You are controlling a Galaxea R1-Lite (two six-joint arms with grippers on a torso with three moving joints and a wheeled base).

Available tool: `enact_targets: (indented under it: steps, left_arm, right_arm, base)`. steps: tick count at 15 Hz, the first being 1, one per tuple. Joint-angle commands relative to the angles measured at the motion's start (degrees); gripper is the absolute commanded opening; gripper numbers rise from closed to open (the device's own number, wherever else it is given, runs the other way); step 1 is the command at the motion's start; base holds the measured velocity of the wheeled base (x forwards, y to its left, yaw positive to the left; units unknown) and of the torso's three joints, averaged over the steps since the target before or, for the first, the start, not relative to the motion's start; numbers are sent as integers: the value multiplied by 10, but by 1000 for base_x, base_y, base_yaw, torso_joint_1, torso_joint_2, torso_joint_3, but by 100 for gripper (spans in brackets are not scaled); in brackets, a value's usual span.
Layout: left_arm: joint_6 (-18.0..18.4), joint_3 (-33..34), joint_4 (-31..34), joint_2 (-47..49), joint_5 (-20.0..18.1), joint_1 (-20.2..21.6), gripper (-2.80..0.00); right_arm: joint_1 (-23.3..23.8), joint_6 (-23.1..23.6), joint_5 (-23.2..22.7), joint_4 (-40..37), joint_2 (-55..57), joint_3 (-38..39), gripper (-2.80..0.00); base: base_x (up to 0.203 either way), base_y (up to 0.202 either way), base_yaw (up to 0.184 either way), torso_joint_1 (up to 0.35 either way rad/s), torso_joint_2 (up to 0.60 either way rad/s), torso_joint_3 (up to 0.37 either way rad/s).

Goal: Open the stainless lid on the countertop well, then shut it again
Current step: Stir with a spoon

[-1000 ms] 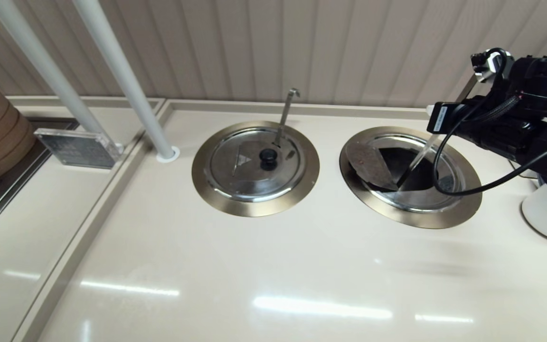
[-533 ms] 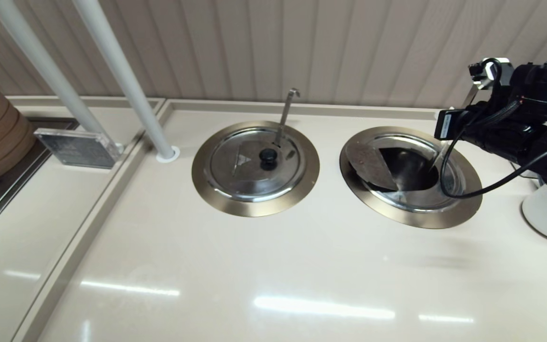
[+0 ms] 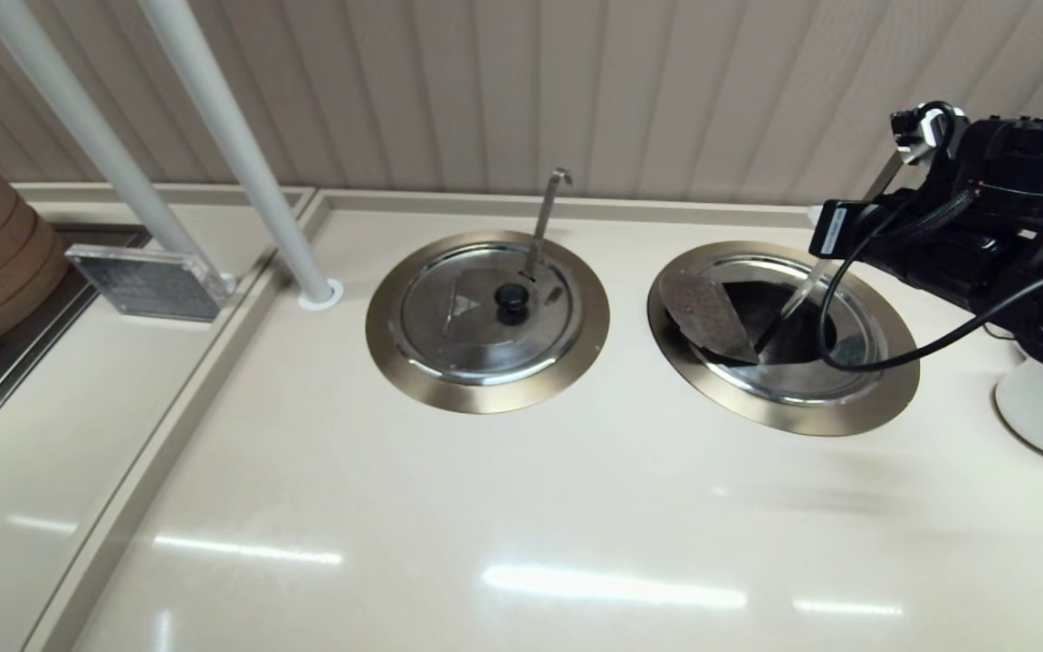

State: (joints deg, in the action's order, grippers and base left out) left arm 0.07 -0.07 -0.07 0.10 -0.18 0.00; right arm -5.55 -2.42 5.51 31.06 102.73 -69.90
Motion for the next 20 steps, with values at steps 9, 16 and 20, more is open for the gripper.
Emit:
enact_targets:
  steps: [9,16,20]
  left_arm:
    - [0,0,0,1,0,0,-280]
    - [0,0,0,1,0,0,-280]
    - [0,0,0,1,0,0,-280]
  right_arm:
    - [20,30,4,-44,43,-24,-280]
    - [51,20,18,-20,98,-70,-280]
    - [51,19,18,-20,102,-72,-280]
  base:
    - [0,0,0,0,0,0]
    - [0,0,0,0,0,0]
    - [0,0,0,0,0,0]
